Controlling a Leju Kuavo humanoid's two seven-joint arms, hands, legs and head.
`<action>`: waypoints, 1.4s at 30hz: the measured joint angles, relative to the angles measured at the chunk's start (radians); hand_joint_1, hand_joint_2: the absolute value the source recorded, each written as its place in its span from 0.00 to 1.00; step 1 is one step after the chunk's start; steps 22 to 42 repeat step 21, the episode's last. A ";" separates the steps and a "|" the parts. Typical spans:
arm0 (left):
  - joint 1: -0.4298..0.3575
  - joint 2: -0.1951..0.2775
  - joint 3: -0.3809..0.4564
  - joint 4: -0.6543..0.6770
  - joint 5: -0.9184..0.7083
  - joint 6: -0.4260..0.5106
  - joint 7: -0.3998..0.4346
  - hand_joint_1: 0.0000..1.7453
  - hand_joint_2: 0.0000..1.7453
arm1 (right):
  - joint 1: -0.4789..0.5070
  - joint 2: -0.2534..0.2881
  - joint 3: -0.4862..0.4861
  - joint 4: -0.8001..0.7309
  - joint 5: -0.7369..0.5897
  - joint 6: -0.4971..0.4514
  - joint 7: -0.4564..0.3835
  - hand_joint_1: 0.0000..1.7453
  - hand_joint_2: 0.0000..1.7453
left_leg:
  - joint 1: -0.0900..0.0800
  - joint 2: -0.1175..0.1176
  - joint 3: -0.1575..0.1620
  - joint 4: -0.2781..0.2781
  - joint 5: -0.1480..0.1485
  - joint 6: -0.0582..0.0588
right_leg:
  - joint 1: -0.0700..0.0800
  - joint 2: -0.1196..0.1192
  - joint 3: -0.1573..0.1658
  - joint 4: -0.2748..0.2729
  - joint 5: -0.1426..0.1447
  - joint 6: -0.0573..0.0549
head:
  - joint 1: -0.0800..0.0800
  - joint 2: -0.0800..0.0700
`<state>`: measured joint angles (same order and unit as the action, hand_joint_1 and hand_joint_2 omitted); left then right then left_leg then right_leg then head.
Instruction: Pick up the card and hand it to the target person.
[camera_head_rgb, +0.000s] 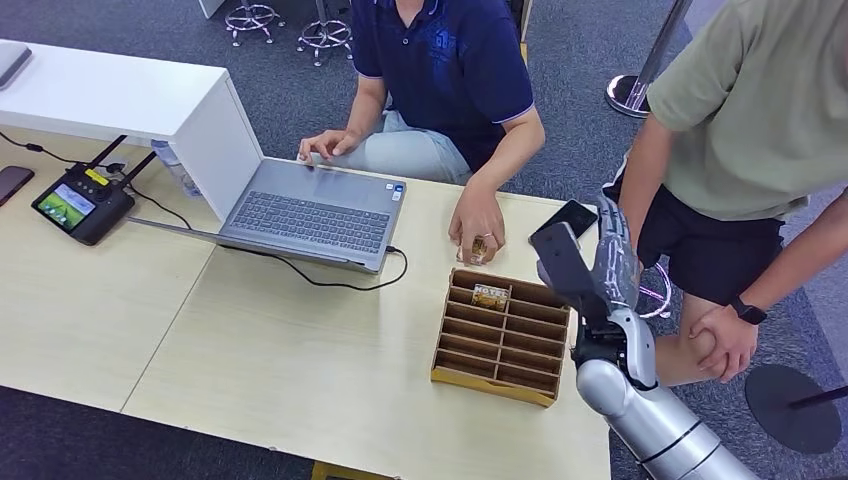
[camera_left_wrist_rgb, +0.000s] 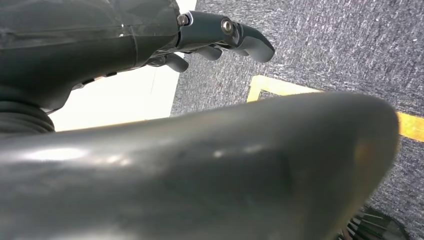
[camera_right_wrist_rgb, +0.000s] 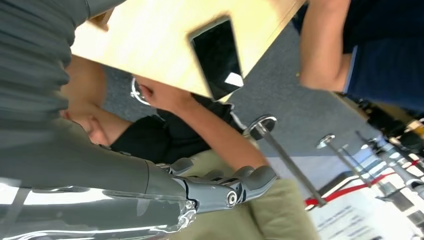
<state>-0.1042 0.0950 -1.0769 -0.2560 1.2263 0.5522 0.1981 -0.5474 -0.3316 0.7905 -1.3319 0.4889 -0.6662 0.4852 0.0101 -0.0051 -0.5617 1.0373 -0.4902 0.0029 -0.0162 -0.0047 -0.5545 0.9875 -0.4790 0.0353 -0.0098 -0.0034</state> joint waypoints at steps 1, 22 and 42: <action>0.000 0.000 0.000 0.000 0.000 0.001 0.000 0.00 0.00 | 0.010 -0.010 -0.011 -0.007 -0.010 -0.008 -0.003 0.00 1.00 | 0.000 0.000 0.000 0.000 0.000 0.000 | 0.000 0.000 0.000 0.000 0.000 0.000 | 0.000 0.000; 0.001 0.000 0.000 0.000 0.017 0.009 -0.009 0.00 0.00 | 0.270 -0.103 -0.362 -0.076 -0.227 -0.034 -0.212 0.00 1.00 | 0.000 0.000 0.000 0.000 0.000 0.000 | 0.000 -0.001 0.000 0.000 0.000 0.000 | 0.000 0.000; 0.001 0.000 0.000 0.000 0.017 0.009 -0.009 0.00 0.00 | 0.270 -0.103 -0.362 -0.076 -0.227 -0.034 -0.212 0.00 1.00 | 0.000 0.000 0.000 0.000 0.000 0.000 | 0.000 -0.001 0.000 0.000 0.000 0.000 | 0.000 0.000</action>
